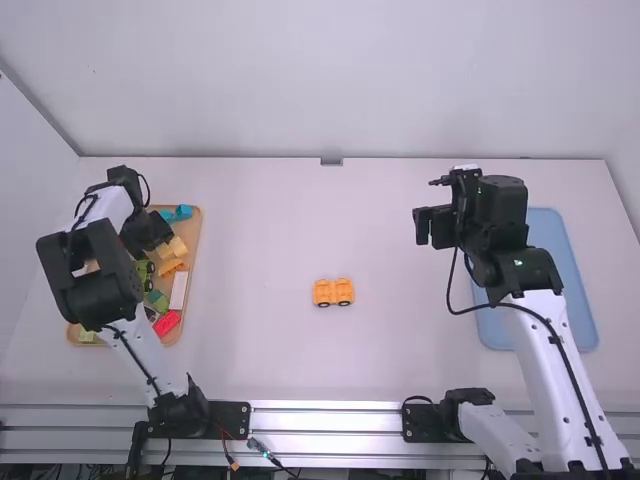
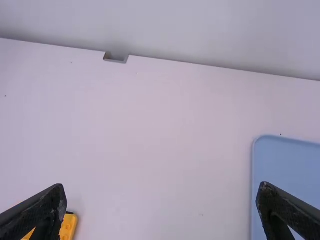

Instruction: Assemble lego blocks to make yellow taxi

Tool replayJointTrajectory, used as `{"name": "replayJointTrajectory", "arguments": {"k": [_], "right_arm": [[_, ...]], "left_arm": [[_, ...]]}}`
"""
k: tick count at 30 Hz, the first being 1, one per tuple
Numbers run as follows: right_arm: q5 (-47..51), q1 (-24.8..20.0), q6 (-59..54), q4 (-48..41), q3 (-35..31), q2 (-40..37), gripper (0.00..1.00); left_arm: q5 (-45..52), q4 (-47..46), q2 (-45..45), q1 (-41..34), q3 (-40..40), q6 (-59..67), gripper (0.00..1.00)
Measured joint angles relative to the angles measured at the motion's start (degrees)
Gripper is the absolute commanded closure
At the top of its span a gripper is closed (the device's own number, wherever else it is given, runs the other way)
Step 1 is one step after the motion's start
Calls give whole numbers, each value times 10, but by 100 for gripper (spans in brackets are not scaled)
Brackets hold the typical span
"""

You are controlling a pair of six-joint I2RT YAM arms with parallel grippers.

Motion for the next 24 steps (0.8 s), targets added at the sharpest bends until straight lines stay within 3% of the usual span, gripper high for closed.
{"name": "replayJointTrajectory", "arguments": {"k": [13,24], "right_arm": [[0,1,0,1,0,0,1],[0,1,0,1,0,0,1]], "left_arm": [[-10,50,0,0,-42,10,45],[-55,33,-1,0,-43,10,46]]}}
